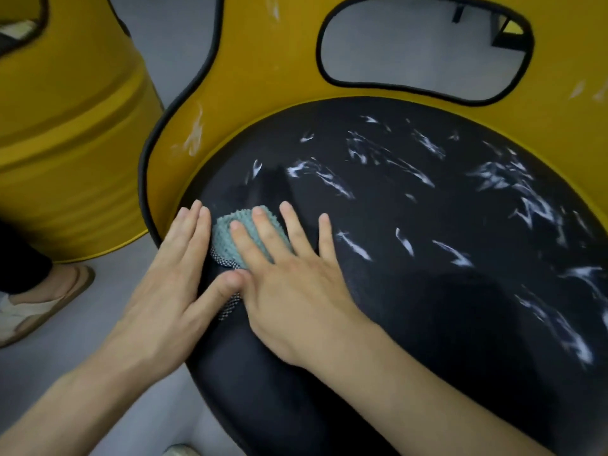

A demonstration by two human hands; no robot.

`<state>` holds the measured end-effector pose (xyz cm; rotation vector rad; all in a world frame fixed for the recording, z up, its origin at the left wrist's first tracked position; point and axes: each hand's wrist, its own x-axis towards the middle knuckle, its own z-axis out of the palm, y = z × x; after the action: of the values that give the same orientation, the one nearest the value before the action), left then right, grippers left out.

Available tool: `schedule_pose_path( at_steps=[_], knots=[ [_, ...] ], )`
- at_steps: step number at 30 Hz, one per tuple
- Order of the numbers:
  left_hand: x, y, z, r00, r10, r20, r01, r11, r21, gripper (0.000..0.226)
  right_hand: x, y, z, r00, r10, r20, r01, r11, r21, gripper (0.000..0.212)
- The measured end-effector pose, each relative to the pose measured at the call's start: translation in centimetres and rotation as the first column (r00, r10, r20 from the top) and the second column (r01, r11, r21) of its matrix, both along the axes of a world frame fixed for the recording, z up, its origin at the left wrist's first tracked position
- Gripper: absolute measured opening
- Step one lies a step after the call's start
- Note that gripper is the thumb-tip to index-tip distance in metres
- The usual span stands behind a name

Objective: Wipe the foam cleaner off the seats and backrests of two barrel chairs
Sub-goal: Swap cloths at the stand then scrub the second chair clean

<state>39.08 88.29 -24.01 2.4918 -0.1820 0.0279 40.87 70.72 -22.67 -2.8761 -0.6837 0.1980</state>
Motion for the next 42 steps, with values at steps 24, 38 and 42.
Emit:
schedule_pose_path(
  at_steps=[24, 38, 42],
  knots=[
    [1.5, -2.3, -0.7, 0.970, 0.219, 0.104, -0.216, 0.976, -0.038, 0.090, 5.1, 1.5, 0.6, 1.000, 0.021, -0.017, -0.022, 0.998, -0.061, 0.061],
    [2.2, -1.7, -1.1, 0.981, 0.180, 0.069, -0.182, 0.983, 0.030, 0.091, -1.8, -3.2, -0.5, 0.999, -0.013, 0.051, 0.017, 0.998, -0.068, 0.056],
    [2.0, -1.9, -0.8, 0.966, 0.246, 0.079, -0.232, 0.961, -0.151, 0.085, 4.4, 1.4, 1.0, 0.999, -0.041, -0.020, 0.039, 0.996, -0.081, 0.060]
  ],
)
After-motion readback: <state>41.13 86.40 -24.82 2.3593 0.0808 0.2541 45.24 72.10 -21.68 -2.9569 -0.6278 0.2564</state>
